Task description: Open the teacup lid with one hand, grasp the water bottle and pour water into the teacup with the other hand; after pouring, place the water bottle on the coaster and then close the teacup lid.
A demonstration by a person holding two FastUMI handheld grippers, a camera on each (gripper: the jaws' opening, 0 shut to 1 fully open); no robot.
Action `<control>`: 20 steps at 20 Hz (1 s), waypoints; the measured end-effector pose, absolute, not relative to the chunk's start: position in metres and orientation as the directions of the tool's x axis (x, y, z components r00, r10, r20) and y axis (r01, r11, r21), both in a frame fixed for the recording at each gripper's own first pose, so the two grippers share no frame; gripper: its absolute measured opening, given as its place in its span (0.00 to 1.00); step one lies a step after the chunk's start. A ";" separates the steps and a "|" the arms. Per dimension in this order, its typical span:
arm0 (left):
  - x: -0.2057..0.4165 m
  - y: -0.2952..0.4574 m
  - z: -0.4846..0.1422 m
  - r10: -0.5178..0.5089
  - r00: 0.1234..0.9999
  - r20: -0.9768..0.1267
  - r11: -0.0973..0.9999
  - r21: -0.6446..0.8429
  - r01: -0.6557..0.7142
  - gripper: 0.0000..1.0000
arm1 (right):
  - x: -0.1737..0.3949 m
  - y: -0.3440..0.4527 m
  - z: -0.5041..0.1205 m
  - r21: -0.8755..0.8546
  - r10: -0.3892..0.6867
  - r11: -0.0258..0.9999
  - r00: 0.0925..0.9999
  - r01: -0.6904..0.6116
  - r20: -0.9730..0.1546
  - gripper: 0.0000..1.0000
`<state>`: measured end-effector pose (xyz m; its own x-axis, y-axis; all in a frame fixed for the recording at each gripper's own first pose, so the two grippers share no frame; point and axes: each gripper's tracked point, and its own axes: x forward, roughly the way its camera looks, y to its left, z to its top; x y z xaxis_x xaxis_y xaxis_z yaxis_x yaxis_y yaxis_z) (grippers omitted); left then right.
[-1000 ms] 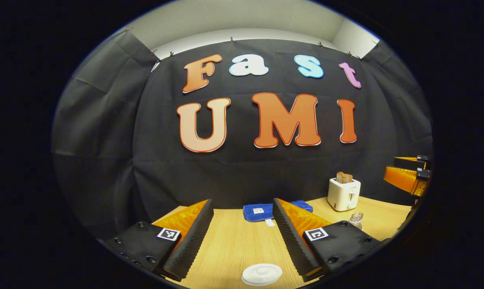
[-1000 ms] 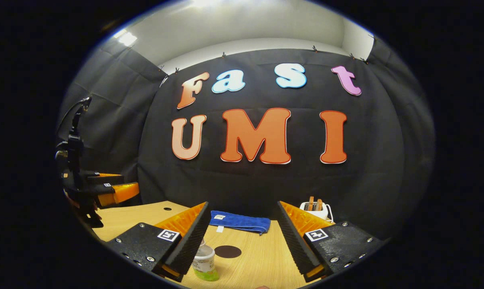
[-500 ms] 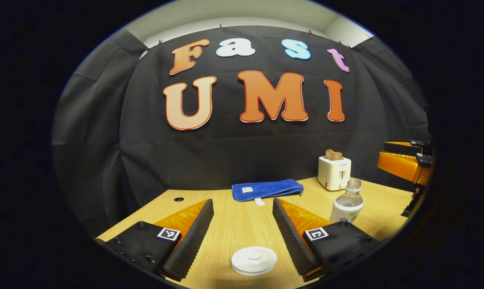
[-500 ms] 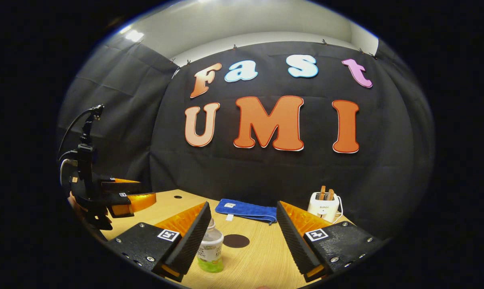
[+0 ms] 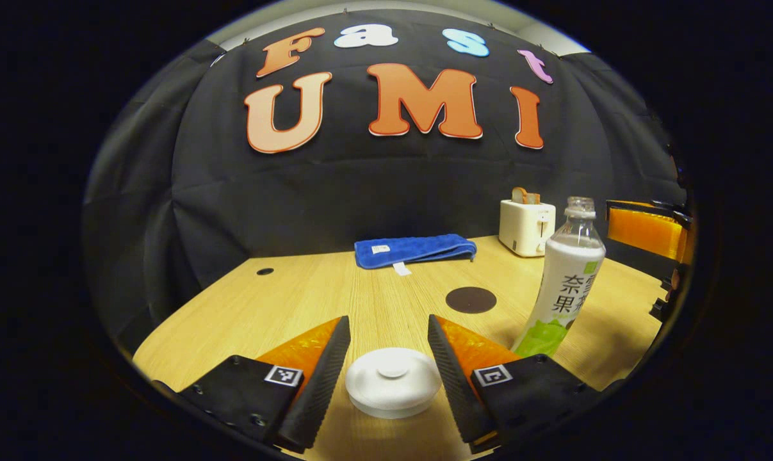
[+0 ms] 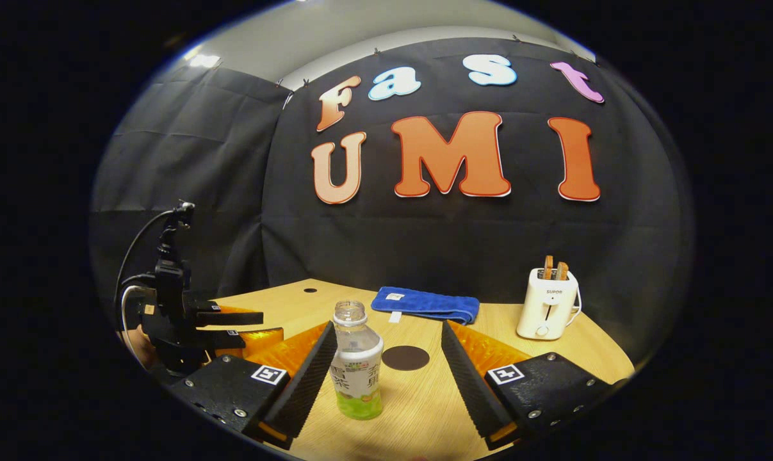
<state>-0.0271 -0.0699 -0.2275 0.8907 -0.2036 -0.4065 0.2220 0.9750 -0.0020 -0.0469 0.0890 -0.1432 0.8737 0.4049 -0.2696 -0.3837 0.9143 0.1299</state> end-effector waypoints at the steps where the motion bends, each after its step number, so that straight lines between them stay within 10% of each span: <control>1: -0.027 -0.070 -0.232 -0.206 0.884 -0.419 0.974 -0.004 0.225 0.80 | -0.048 0.091 -0.147 0.123 0.408 0.913 0.869 -0.389 -0.278 0.98; 4: -0.033 -0.072 -0.244 -0.206 0.870 -0.448 0.972 0.011 0.235 0.77 | -0.052 0.099 -0.154 0.113 0.427 0.904 0.855 -0.413 -0.295 0.98; 7: -0.034 -0.078 -0.251 -0.215 0.858 -0.467 0.967 0.021 0.254 0.53 | -0.053 0.104 -0.160 0.102 0.440 0.897 0.844 -0.431 -0.307 0.98; 20: -0.032 -0.076 -0.251 -0.193 0.867 -0.459 0.970 0.044 0.239 0.31 | -0.060 0.118 -0.180 0.107 0.471 0.879 0.809 -0.465 -0.351 0.98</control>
